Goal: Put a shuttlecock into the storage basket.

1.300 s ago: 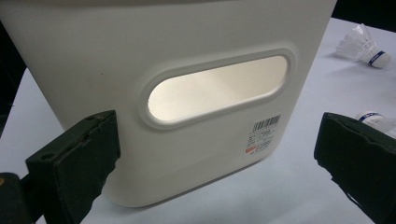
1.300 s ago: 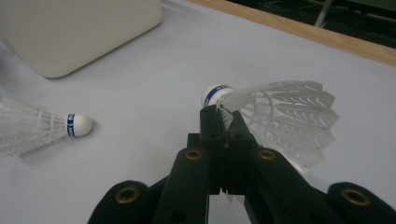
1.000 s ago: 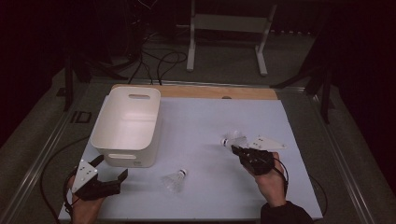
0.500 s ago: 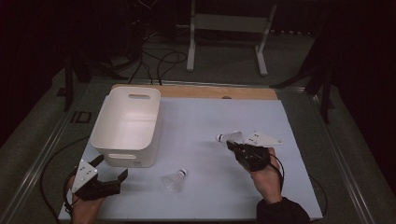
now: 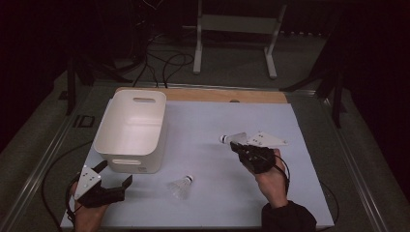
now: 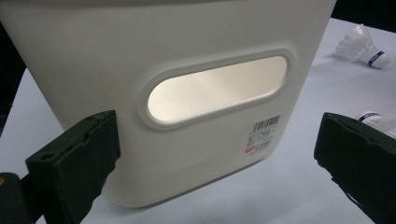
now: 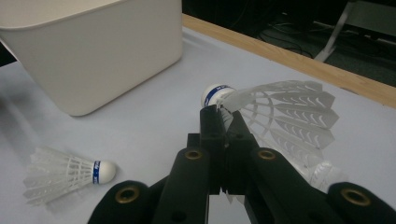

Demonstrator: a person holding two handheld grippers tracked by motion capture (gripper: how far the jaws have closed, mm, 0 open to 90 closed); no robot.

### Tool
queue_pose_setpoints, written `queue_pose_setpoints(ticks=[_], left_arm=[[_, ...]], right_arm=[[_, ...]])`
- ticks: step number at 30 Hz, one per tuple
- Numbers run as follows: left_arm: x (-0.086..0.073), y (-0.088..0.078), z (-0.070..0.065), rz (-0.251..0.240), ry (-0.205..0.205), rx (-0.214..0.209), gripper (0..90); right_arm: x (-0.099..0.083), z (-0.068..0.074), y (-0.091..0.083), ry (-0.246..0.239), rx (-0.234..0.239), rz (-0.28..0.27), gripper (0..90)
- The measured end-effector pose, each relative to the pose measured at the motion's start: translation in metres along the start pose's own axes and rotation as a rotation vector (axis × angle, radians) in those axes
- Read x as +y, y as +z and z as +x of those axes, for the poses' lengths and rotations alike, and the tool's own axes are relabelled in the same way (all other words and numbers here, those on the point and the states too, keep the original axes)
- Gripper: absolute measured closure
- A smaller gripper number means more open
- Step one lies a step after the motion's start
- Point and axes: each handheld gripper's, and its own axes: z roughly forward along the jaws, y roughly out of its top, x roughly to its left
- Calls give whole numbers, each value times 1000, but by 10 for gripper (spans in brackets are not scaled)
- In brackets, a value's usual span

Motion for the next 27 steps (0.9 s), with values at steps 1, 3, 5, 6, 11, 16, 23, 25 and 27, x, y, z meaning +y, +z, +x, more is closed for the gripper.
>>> queue_pose_setpoints(ticks=[1, 3, 5, 6, 11, 16, 23, 25, 27], left_arm=[[0, 0, 0, -1, -1, -1, 11], [0, 0, 0, -1, 0, -1, 11], [0, 0, 0, 0, -1, -1, 11], [0, 0, 0, 0, 0, -2, 11], [0, 0, 0, -1, -1, -2, 11], [0, 0, 0, 0, -1, -2, 11], [0, 0, 0, -1, -1, -2, 11], [0, 0, 0, 0, 0, -1, 11], [0, 0, 0, 2, 2, -2, 11]], right_arm=[[1, 0, 0, -1, 0, 1, 890], [2, 0, 2, 3, 2, -2, 890], [3, 1, 2, 3, -2, 1, 890], [4, 1, 3, 6, 2, -2, 890], [7, 2, 6, 7, 4, 1, 890], [11, 3, 7, 7, 9, -8, 890], [13, 5, 11, 4, 15, -9, 890], [14, 6, 12, 3, 14, -5, 890], [15, 7, 13, 1, 18, -12, 890]])
